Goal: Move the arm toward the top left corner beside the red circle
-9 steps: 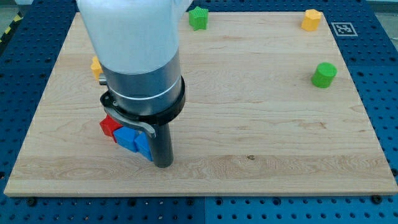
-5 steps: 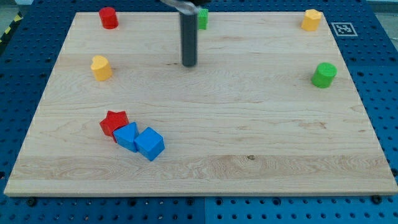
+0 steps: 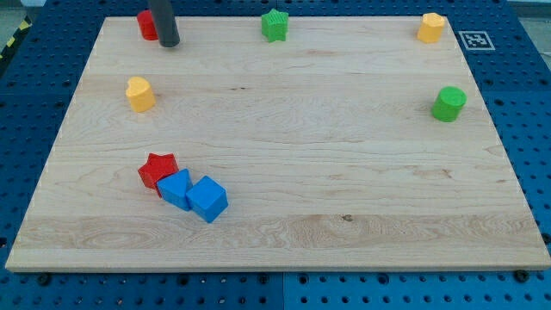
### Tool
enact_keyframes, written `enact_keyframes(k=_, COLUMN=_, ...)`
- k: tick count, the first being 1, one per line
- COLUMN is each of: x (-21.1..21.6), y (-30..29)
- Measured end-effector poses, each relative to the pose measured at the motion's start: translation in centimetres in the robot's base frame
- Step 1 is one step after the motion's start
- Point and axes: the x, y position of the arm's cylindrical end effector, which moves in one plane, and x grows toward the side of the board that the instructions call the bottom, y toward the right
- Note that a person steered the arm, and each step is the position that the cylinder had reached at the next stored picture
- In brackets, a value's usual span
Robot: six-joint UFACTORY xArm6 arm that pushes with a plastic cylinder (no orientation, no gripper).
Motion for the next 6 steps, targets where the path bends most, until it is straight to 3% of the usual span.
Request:
enact_keyframes(k=1, x=0.9, y=-0.3)
enact_keyframes(k=2, x=0.6, y=-7.0)
enact_keyframes(k=3, x=-2.6, y=-12.6)
enact_keyframes(k=4, x=-6.5, y=-12.3)
enact_keyframes(k=6, x=-6.5, y=-11.2)
